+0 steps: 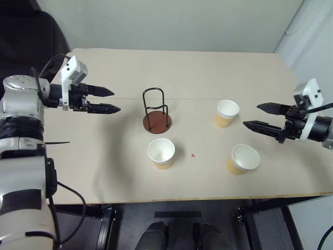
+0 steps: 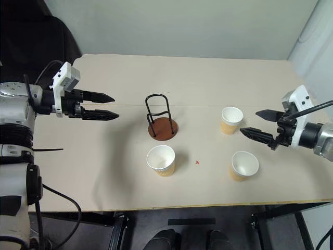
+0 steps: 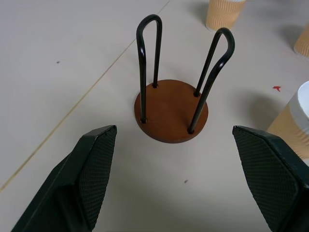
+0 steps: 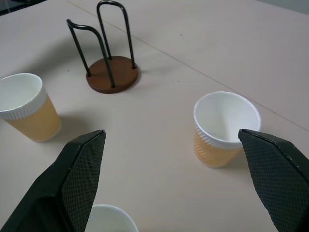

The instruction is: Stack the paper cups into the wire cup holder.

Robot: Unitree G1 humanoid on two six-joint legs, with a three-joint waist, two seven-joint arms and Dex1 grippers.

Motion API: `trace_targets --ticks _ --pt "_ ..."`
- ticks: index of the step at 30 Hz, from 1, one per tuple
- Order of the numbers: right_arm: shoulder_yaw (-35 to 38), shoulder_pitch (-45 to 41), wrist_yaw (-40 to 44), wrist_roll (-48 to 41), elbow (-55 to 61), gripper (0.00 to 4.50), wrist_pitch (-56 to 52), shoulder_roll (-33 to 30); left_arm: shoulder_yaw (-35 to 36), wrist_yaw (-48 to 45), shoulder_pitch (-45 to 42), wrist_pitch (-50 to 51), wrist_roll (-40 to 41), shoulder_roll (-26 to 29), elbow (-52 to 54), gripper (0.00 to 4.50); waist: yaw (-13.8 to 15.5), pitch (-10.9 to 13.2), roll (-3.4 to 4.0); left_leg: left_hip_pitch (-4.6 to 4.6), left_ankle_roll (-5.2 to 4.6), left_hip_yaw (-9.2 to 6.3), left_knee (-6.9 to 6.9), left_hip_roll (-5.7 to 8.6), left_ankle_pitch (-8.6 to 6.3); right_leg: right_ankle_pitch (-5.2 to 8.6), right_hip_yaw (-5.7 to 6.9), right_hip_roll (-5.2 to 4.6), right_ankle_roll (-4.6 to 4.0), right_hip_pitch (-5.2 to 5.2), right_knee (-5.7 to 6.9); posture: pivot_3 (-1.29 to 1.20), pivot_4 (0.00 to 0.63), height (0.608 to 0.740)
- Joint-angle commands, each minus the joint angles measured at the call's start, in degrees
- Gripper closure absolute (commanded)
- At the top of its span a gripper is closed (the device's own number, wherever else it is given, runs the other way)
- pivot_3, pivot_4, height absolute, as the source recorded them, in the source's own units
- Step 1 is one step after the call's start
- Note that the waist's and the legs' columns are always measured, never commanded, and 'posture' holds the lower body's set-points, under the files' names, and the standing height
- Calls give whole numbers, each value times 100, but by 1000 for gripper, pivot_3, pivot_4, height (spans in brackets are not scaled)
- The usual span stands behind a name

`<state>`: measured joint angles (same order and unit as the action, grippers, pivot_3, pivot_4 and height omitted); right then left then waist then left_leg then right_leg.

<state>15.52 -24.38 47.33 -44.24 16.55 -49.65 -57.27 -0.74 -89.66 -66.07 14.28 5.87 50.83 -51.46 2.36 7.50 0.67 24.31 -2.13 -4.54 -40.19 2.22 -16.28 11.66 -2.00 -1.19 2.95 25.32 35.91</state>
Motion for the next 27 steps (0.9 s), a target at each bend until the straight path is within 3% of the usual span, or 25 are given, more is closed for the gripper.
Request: trace_targets --ticks 1,12,19,27 --pt "44 -163 42 106 18 0 187 -5 91 -26 -209 60 71 130 185 382 2 0 0 0 0 -1 1 -1 0 0 -1 -1 0 0 0 0 150 740" --pt "212 -9 -22 220 71 0 285 58 32 72 -414 -47 53 -169 87 382 6 0 0 2 -1 -3 -1 -1 0 0 2 -2 0 -1 -1 0 150 740" --pt "324 97 -127 138 305 0 109 10 -273 -284 -112 -204 133 -303 297 382 -14 0 0 1 -1 2 0 -2 0 0 1 -1 0 0 0 0 150 740" --pt "200 -16 -128 197 178 0 88 31 -253 -21 478 -275 136 -349 677 382 -20 0 0 0 -1 2 -4 -1 1 0 1 0 0 -1 3 0 150 740"
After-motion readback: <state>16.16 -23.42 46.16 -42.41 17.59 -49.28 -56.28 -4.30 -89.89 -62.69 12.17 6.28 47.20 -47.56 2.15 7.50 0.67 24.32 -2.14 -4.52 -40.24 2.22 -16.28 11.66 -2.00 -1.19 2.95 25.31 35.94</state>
